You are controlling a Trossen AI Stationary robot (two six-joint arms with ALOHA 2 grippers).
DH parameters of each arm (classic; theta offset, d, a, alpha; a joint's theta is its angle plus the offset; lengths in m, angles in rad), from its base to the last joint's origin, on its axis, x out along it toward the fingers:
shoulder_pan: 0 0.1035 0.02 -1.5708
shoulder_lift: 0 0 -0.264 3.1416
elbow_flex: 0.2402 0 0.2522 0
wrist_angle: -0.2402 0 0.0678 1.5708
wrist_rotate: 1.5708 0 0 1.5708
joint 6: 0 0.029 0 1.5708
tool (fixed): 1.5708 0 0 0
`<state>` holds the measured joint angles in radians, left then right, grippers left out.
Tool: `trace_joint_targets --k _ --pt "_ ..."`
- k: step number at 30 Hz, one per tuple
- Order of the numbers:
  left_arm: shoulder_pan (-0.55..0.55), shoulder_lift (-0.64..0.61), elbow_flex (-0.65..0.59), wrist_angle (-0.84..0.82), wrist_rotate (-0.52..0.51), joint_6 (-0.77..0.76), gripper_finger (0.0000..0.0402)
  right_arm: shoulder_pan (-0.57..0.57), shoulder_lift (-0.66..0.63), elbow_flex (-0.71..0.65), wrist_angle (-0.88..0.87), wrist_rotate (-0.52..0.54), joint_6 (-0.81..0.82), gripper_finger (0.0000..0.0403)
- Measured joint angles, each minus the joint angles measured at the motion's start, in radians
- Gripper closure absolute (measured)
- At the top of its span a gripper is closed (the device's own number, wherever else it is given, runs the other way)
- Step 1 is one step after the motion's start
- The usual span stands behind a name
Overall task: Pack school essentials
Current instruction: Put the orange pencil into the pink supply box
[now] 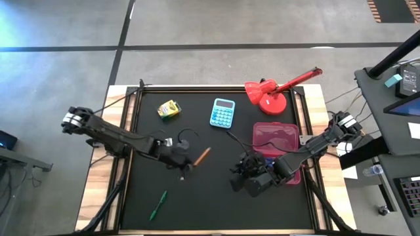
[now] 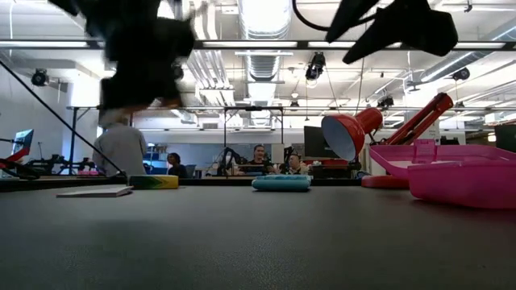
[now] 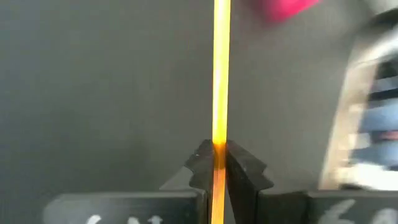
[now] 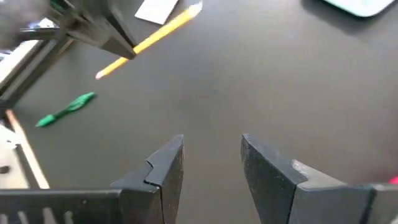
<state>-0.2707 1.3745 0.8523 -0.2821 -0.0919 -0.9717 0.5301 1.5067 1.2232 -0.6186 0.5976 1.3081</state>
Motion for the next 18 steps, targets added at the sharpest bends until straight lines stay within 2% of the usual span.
trace_joint_targets --k 7,13,18 --pt "-0.006 -0.059 0.003 0.398 -0.033 0.235 0.0391 -0.008 -0.039 0.0 0.187 -0.007 -0.145 0.0254" --pt "-0.008 -0.066 0.003 0.512 -0.049 0.268 0.0391 -0.023 -0.108 0.0 0.399 -0.013 -0.34 0.0254" --pt "-0.012 -0.066 0.003 0.615 -0.049 0.32 0.0391 -0.035 -0.164 0.0 0.487 -0.013 -0.448 0.0254"
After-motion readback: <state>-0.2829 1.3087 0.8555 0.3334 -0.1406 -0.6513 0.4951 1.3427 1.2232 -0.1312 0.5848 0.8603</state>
